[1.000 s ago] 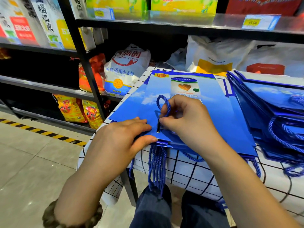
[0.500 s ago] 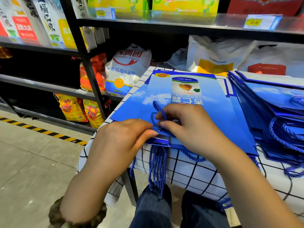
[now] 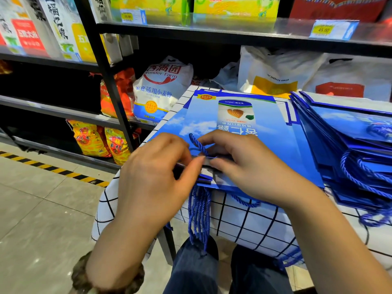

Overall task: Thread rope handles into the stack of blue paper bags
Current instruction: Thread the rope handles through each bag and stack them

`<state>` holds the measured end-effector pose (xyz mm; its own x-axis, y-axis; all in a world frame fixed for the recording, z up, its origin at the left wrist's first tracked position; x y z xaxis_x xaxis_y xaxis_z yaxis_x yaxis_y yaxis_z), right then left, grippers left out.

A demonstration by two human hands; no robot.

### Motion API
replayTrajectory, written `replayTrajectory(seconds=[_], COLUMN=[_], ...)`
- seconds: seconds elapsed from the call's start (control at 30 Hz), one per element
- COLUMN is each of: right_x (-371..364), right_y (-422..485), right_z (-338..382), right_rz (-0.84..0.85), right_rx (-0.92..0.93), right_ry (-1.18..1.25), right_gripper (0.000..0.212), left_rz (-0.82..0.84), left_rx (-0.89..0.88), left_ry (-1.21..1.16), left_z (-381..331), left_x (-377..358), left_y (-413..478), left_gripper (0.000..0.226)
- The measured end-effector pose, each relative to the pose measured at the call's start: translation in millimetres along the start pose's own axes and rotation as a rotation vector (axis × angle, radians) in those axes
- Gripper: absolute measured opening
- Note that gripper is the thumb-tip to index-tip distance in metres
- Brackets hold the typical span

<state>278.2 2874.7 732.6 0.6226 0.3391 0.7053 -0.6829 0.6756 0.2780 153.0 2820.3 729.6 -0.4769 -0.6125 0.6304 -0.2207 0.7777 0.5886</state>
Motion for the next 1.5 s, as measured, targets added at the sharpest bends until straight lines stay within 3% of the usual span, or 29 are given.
replayTrajectory(seconds=[0.23,0.37,0.47,0.7,0.87,0.97,1.17,1.3,1.5], right_x=[-1.5,0.0,1.1,-6.8,-5.8,-6.5,-0.9,-4.5,-7.7], right_y=[-0.5,-1.2,-1.2,-4.1,-7.1,-11.3,-33.7,-40.5,-45.4], right_z=[-0.4,1.2,2.4,-4.9,-6.2,-4.0,-1.2,0.2,-2.0], right_rz=[-0.019,-0.037,-0.064,-0.028,-0.017,-0.041,-0.280,-0.378,-0.400], right_rx=[-0.012,-0.019,-0.021,-0.060,-0.048,-0.021,-0.004,0.040,0.094], right_ry=[-0.064,-0.009,0.026,0.028,-0.110,-0.156,-0.299,-0.352,-0.395], right_gripper=[0.038,0.039,0.036,0.039,0.032,0.023,0.008,0.014,0.015], left_rz=[0.036,0.126,0.180,0.343,0.503,0.396,0.184,0.279,0.393], left_rx=[0.114,0.083,0.023,-0.054,0.017,0.086,0.320,0.374,0.377], left_ry=[0.282,0.497,0.540,0.464,0.113,0.037,-0.161,-0.142,-0.086], left_z=[-12.8,-21.3,-25.8,-22.0,-11.0,-3.0,10.4,5.5,-5.1], left_x=[-4.1,-8.0,-13.4,-16.4,-13.6,-16.7,-6.6,-19.1,-41.3], left_y=[-3.9,-1.1,-1.1,2.5,-1.1,-6.0,0.5,14.2,22.8], left_gripper=[0.026,0.028,0.013,0.022,0.028,0.035,0.030,0.012,0.019])
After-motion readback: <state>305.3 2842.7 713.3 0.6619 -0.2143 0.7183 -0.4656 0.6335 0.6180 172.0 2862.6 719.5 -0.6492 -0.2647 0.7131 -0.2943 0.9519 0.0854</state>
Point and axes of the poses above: each hand's wrist, its own y-axis towards the middle knuckle, its own x-axis out of the back of the hand, z = x × y, the point moved 5 cm from there along y, towards the middle knuckle, and after that the axes turned 13 degrees about x, right-handed, at the moved point
